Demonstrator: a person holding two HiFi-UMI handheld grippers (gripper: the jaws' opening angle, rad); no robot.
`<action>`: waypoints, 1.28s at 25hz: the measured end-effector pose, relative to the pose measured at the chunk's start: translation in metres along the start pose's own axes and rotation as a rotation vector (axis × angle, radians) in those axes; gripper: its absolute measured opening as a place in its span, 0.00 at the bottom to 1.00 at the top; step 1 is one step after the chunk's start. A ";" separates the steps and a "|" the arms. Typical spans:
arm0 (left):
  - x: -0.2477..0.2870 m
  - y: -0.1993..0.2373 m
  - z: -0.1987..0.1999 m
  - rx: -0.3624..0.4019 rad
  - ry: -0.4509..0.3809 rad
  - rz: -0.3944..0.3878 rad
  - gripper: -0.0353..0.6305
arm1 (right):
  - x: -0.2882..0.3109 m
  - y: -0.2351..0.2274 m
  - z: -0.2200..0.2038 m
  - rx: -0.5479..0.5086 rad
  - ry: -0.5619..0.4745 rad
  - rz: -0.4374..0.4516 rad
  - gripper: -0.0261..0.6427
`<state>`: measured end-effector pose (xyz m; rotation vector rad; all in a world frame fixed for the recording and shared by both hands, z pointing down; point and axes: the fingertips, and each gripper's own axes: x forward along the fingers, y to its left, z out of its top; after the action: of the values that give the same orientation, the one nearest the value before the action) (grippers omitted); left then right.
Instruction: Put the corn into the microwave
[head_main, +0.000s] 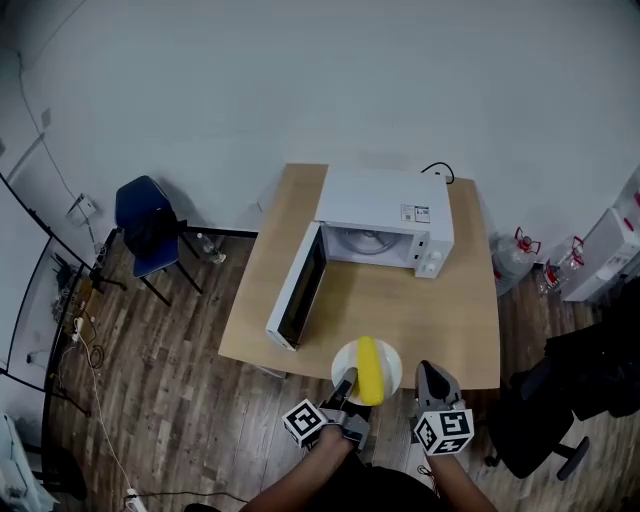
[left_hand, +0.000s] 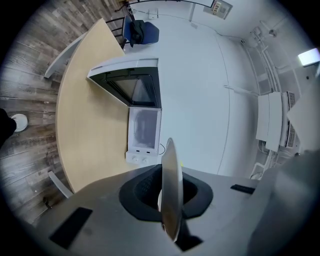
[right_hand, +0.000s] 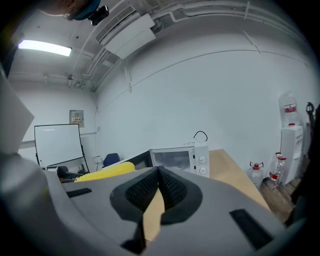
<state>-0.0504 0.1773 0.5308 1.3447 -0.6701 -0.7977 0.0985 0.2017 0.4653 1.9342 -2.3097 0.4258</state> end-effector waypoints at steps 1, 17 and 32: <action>0.008 -0.001 0.005 -0.003 0.008 -0.004 0.08 | 0.008 -0.002 0.003 -0.001 0.004 -0.007 0.13; 0.103 0.005 0.079 -0.013 0.108 0.031 0.08 | 0.110 -0.006 0.046 -0.075 -0.008 -0.071 0.13; 0.183 0.011 0.116 0.026 0.064 0.021 0.08 | 0.166 -0.017 0.038 -0.081 0.044 -0.012 0.13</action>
<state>-0.0377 -0.0390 0.5499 1.3788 -0.6452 -0.7286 0.0877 0.0312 0.4738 1.8812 -2.2510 0.3634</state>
